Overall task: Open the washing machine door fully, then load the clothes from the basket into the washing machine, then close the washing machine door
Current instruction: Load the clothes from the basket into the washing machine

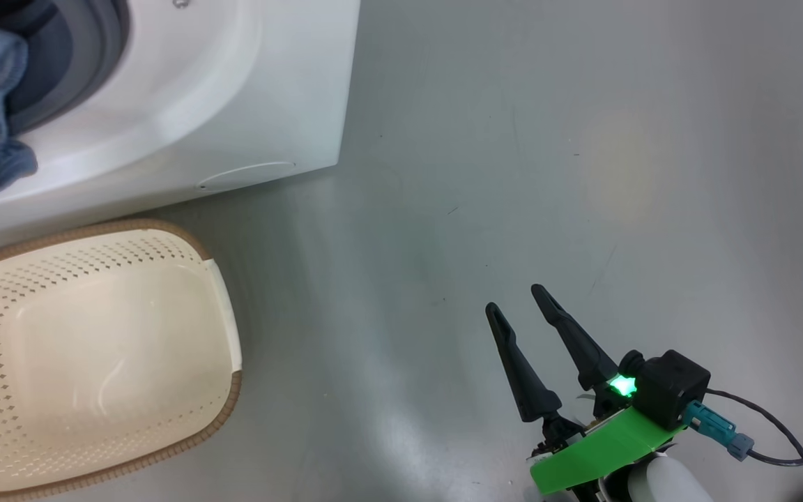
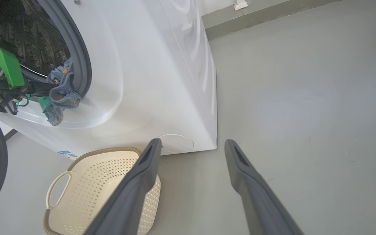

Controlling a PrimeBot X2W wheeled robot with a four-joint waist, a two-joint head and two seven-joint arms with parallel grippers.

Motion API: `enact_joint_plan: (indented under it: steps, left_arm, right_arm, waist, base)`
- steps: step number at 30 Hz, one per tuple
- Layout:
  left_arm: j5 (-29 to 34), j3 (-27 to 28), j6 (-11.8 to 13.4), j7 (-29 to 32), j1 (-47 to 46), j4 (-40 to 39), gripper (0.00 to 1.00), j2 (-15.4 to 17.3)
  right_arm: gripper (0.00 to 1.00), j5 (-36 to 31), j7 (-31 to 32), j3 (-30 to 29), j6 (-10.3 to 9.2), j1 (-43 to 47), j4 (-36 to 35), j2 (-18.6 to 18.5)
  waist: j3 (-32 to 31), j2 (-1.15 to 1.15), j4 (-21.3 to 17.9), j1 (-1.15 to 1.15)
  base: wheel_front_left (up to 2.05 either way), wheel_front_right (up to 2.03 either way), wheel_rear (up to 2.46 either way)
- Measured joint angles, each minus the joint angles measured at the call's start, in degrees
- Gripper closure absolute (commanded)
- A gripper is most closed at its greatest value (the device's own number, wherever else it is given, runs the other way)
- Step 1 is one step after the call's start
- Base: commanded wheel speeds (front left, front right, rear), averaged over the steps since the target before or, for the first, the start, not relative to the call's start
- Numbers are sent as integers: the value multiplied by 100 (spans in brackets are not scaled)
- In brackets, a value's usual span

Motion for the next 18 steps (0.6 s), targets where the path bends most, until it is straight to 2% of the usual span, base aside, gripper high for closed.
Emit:
enact_joint_plan:
  steps: [4, 11, 18]
  left_arm:
    - [16, -33, -49, -216, 3, -16, 100, -4]
    - [327, -78, -120, -1316, -8, -355, 100, -86]
    - [469, -82, -204, -2159, -335, -541, 100, -141]
  right_arm:
    - [0, 10, 0, -2, 0, 0, 1, -1]
    - [0, 49, 0, -1, 0, -1, 11, -1]
    - [0, 54, 0, 38, 0, -2, 30, 0]
  waist:
    - [-12, 0, -1, 0]
    - [-60, 0, 59, 0]
    - [-59, 0, 26, 0]
  base:
    - [0, 0, 0]
    - [0, 0, 0]
    - [0, 0, 0]
